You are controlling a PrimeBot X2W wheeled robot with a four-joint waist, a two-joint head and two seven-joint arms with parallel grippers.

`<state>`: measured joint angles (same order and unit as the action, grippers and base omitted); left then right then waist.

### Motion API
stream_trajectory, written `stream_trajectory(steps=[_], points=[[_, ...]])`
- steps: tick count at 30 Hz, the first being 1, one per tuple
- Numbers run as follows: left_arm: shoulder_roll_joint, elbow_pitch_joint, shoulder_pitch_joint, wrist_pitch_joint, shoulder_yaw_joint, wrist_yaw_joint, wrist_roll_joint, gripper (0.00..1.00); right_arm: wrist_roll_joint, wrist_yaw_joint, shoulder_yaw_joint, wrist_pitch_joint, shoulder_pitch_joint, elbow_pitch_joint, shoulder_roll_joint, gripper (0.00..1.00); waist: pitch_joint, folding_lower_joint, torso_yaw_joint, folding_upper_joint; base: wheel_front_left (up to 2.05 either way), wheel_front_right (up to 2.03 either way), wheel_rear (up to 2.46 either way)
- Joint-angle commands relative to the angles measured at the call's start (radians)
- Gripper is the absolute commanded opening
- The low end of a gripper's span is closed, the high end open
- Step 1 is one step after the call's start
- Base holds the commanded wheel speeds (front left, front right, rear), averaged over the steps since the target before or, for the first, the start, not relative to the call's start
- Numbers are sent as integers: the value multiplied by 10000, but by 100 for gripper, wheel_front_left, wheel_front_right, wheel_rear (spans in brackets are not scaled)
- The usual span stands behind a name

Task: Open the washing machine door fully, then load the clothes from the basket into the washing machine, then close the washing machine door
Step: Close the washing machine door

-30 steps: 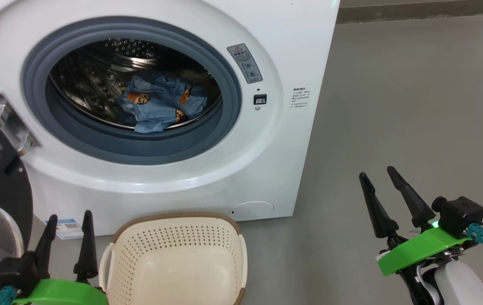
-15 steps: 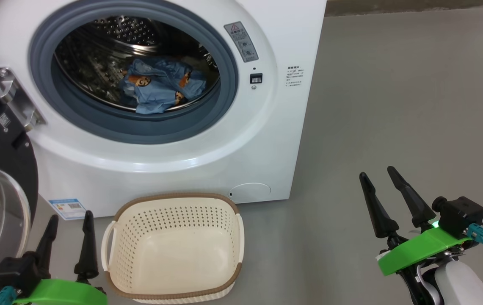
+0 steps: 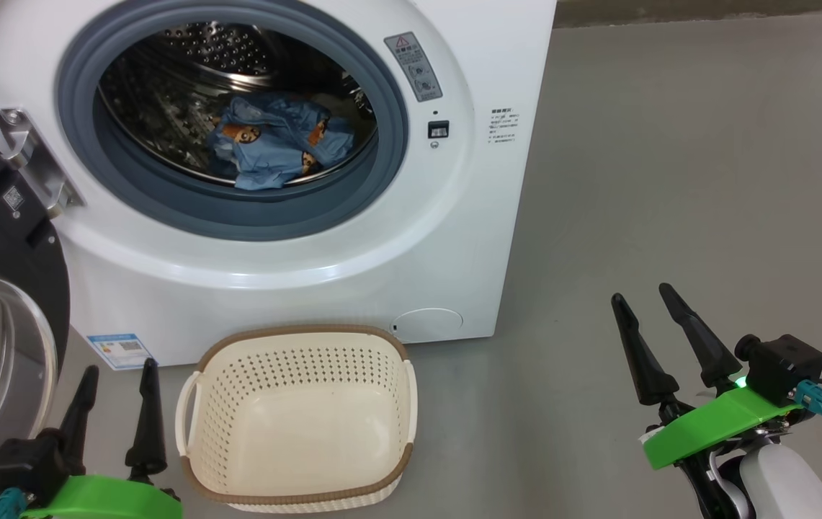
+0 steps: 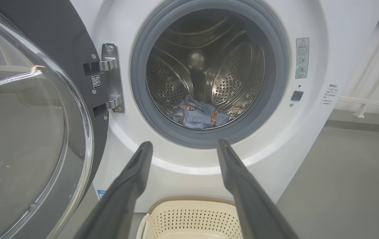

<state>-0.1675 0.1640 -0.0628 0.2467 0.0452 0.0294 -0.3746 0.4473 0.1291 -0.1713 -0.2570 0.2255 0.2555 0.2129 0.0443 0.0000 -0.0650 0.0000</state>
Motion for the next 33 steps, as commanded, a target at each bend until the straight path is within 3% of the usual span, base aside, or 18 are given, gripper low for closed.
stream_trajectory(steps=[1, 16, 33], points=[[-279, -179, -262, 89, -332, -83, -31, 100, 49, 16, -175, -48, 82, -212, 48, 100, -7, 0, 13, 0, 0, 0, 0], [-293, -17, -209, 105, -286, -260, -21, 100, 30, 16, -204, -48, 22, -168, 112, 100, -180, 0, 669, 0, 0, 0, 0], [-165, -5, -149, 121, -314, -659, -2, 100, 148, 16, -422, -48, 20, -34, 159, 100, -286, 0, 2626, 0, 0, 0, 0]])
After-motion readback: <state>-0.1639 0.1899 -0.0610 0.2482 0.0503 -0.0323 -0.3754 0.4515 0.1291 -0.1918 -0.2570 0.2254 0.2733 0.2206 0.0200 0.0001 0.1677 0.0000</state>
